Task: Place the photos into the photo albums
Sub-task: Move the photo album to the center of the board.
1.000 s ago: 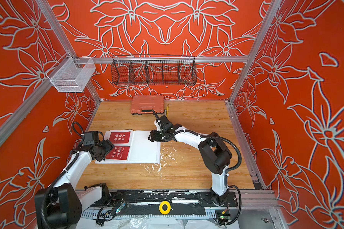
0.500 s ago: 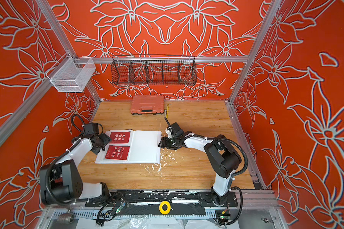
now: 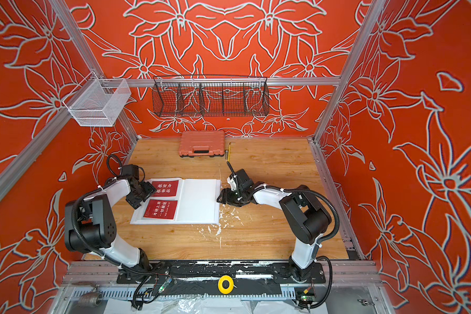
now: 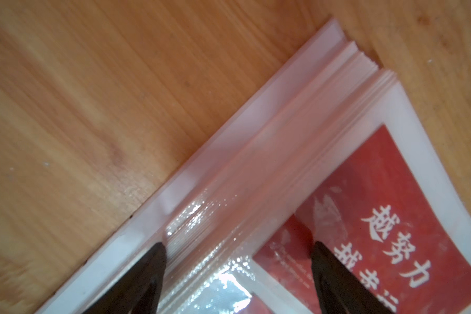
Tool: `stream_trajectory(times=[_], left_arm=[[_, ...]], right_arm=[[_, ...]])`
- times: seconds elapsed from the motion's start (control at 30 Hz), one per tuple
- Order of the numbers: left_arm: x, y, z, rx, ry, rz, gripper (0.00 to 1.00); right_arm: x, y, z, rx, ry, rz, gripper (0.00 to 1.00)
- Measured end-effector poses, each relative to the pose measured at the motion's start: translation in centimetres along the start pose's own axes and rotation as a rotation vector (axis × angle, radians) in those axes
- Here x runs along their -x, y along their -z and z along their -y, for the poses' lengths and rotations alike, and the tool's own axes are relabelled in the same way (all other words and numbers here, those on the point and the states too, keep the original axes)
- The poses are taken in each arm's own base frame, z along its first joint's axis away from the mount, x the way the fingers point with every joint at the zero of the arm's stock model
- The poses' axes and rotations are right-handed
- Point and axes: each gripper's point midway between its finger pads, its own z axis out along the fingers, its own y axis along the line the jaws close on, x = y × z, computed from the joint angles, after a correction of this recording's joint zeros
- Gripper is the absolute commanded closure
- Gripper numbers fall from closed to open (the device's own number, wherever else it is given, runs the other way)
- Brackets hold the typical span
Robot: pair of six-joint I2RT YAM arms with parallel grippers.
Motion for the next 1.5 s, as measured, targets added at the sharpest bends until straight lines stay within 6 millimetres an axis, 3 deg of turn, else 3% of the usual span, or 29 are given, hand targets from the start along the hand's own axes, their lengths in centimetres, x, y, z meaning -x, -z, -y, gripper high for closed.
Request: stream_trajectory(times=[0.13,0.53,0.83,1.5], left_arm=[[0.2,0.0,-0.5,0.004,0.031,0.002,0.08],[-0.1,-0.4,-0.3,-0.023,0.042,-0.034,0.09],[-1.5,-0.3,2.2,-0.105,-0.036,-0.006,0.08],[-2.9,0.0,3.0,-0.114,-0.109,0.031,0.10]], right_arm=[[0.0,0.0,0.0,0.007,0.000,0.003,0.36],[-0.5,-0.9,0.1,0.032,-0.013,-0.022,0.36],[-0.2,-2.1,-0.1,0.079,-0.044,-0.039,0.36],[3.4,-2.2,-0.4,0.449,-0.188,0.095,0.37]])
